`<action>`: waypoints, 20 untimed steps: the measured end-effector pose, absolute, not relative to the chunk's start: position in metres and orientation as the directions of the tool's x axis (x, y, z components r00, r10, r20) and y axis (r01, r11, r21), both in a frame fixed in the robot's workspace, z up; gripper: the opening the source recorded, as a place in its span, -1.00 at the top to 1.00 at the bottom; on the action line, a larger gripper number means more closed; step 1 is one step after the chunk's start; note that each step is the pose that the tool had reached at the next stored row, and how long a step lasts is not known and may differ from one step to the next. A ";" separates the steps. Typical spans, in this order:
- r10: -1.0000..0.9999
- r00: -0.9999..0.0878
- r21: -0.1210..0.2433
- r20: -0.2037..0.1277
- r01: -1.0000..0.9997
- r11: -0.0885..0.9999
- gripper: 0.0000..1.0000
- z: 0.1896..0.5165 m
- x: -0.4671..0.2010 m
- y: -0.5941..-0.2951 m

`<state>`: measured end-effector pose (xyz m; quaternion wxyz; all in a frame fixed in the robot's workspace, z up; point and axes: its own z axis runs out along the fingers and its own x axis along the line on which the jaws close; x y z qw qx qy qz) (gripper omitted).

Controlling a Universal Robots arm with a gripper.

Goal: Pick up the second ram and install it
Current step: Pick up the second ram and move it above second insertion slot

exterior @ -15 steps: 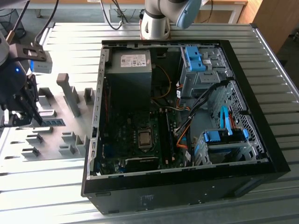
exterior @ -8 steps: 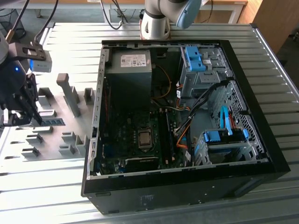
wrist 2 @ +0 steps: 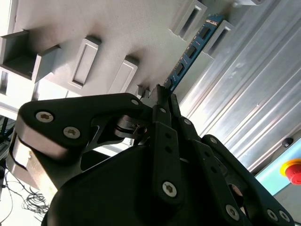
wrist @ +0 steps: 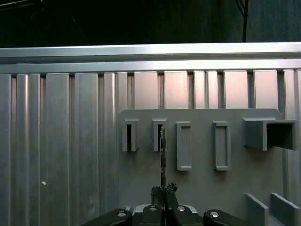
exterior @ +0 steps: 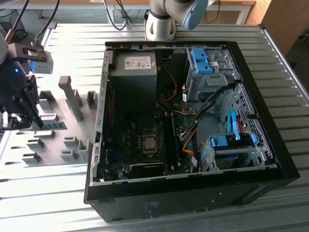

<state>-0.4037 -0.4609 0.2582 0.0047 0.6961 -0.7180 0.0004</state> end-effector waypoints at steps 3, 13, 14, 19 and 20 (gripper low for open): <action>-0.999 -0.031 0.006 0.007 -1.000 0.031 0.72 0.259 -0.404 -0.461; -0.999 -0.031 0.006 0.007 -0.999 0.031 0.72 0.263 -0.404 -0.461; -0.999 -0.031 0.006 0.007 -0.999 0.031 0.72 0.263 -0.404 -0.461; -0.999 -0.031 0.006 0.007 -1.000 0.031 0.72 0.266 -0.404 -0.461; -0.999 -0.031 0.006 0.007 -0.999 0.031 0.72 0.267 -0.404 -0.461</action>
